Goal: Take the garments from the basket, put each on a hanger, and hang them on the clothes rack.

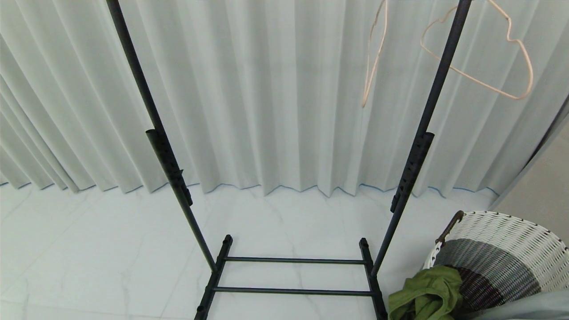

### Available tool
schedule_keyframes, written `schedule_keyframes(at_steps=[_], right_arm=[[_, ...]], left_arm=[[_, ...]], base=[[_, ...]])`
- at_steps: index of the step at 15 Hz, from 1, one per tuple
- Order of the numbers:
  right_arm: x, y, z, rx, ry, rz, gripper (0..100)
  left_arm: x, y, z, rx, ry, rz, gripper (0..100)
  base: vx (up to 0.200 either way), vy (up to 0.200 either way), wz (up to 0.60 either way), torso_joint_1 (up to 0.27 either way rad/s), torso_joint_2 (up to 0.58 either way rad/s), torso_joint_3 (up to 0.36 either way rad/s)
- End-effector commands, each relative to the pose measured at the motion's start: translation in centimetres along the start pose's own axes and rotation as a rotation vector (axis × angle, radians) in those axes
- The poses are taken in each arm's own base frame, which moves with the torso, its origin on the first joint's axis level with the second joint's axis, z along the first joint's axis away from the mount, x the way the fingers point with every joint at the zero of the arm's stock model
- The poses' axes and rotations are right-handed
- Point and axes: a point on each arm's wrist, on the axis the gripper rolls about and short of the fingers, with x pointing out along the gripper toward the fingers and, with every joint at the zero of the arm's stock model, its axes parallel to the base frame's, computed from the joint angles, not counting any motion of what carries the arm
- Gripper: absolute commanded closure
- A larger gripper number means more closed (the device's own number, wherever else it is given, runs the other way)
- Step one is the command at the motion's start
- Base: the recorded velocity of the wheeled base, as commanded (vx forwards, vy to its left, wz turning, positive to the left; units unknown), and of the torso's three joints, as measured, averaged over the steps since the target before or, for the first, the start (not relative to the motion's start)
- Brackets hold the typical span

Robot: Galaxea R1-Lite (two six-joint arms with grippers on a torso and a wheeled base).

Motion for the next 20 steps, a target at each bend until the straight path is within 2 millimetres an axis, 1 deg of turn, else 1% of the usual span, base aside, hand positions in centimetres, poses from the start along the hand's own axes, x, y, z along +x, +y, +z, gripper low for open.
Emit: schedule_keyframes(at_steps=[1,10,12,15,17,20], right_arm=[[-2.8,-0.2,-1.0,0.034,-0.106,-0.084,100],[-3.9,-0.2,-1.5,0.048,-0.165,-0.114,100],[-4.3,-0.1,-1.6,0.043,-0.189,-0.113,100],[-5.1,0.6,-2.1,-0.021,-0.296,-0.029,100],[-5.7,0.7,-2.3,-0.067,-0.322,0.009,100],[-6.9,0.7,-2.6,-0.080,-0.362,0.099,100]], left_arm=[[0.0,0.0,0.0,0.000,0.000,0.001,0],[0.0,0.0,0.0,-0.004,0.001,0.001,0],[0.0,0.0,0.0,-0.009,0.000,0.001,0],[0.0,0.0,0.0,-0.029,0.000,0.003,0],[0.0,0.0,0.0,-0.023,0.001,0.003,0],[0.0,0.0,0.0,-0.035,0.000,0.001,0]], base=[[-0.200,0.000,0.00,-0.007,-0.01,-0.002],[-0.200,0.000,0.00,0.002,0.00,0.003],[0.000,0.000,0.00,0.000,0.00,0.000],[0.000,0.000,0.00,0.000,0.00,0.000],[0.000,0.000,0.00,0.000,0.00,0.000],[0.000,0.000,0.00,0.000,0.00,0.000]])
